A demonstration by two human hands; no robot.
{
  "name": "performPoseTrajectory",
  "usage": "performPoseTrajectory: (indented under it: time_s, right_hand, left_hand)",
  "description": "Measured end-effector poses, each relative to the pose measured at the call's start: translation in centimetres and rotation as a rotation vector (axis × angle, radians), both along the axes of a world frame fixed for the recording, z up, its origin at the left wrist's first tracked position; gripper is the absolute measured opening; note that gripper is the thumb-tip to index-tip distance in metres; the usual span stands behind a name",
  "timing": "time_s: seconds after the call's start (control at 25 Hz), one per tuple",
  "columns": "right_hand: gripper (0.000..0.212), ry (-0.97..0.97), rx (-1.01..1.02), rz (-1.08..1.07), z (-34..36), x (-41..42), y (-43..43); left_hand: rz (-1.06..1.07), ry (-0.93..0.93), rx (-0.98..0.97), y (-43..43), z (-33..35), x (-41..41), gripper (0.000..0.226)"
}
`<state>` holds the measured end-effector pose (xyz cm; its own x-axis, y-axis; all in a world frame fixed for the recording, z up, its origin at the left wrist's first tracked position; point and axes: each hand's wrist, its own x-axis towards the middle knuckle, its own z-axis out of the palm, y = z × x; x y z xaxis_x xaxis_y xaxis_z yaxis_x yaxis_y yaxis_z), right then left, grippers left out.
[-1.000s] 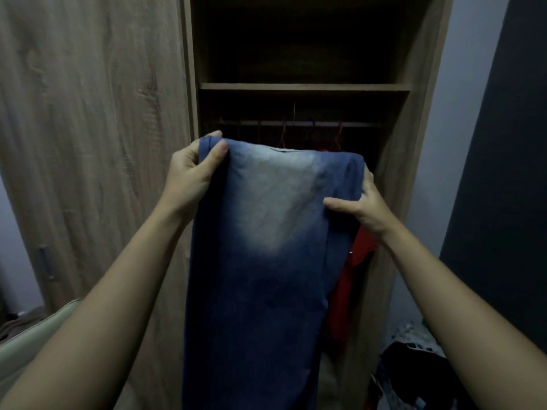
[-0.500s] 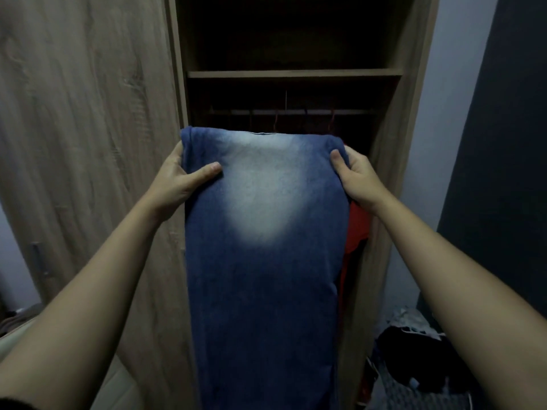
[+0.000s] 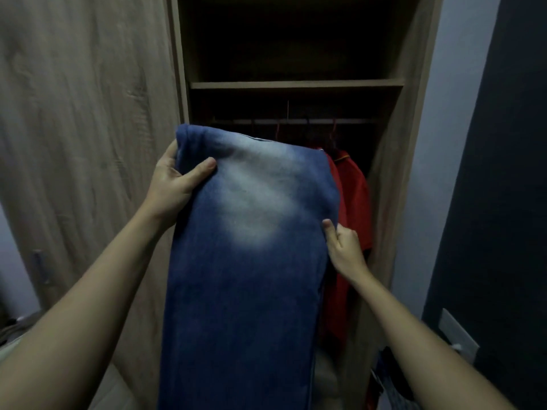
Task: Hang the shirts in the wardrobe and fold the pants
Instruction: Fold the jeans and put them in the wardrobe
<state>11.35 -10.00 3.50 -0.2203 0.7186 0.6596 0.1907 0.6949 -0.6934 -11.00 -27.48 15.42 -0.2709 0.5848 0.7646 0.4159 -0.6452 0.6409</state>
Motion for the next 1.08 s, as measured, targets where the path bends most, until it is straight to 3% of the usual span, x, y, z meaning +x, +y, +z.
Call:
performPoseTrajectory:
  time_s: [0.08, 0.16, 0.24, 0.36, 0.48, 0.52, 0.64, 0.68, 0.76, 0.84, 0.92, 1.0, 1.08]
  right_hand:
    - [0.086, 0.048, -0.036, 0.071, 0.9, 0.0, -0.1]
    - [0.085, 0.183, -0.189, 0.340, 1.0, -1.0, -1.1]
    - [0.082, 0.192, -0.305, 0.478, 0.8, -2.2, -1.7]
    - [0.038, 0.246, -0.359, 0.455, 1.3, -2.7, -2.3]
    - [0.022, 0.324, -0.365, 0.536, 1.6, -2.4, -2.6]
    - [0.029, 0.314, -0.375, 0.575, 1.7, -2.5, -2.8]
    - [0.081, 0.249, -0.426, 0.603, 1.9, -3.1, -3.4]
    - [0.085, 0.255, -0.425, 0.609, 2.1, -3.2, -3.7]
    - [0.051, 0.261, -0.389, 0.597, 2.6, -3.0, -4.1]
    - [0.016, 0.282, -0.326, 0.571, 4.1, -2.7, -4.7]
    - [0.013, 0.300, -0.316, 0.565, 5.8, -3.0, -4.5]
    - [0.010, 0.282, -0.464, 0.542, 7.3, -4.0, -3.4]
    - [0.014, 0.273, -0.780, 0.482, 7.4, -4.6, -2.4]
  left_hand:
    - [0.024, -0.017, 0.030, -0.3, 0.2, -0.4, 0.027]
    - [0.036, -0.064, 0.073, -0.5, -0.1, -0.5, 0.027]
    - [0.029, -0.097, 0.084, -0.8, -0.5, -0.6, 0.029]
    - [0.019, -0.106, 0.075, -1.3, -0.6, -1.1, 0.028]
    - [0.006, -0.103, 0.087, -1.8, -0.4, -1.7, 0.028]
    - [0.014, -0.102, 0.091, -1.8, -0.3, -1.8, 0.028]
    - [0.063, -0.085, 0.079, -1.8, -0.2, -1.9, 0.026]
    - [0.060, -0.089, 0.069, -2.0, -0.1, -1.8, 0.024]
    - [0.064, -0.075, 0.056, -2.7, 0.2, -2.4, 0.020]
    - [0.171, 0.064, -0.046, -2.9, 1.1, -3.5, 0.025]
    - [0.292, 0.194, -0.283, -1.7, 2.2, -5.1, 0.051]
    - [0.261, 0.029, -0.507, -0.2, 1.5, -6.3, 0.051]
    - [-0.020, -0.443, -0.629, 0.7, -0.7, -6.8, 0.027]
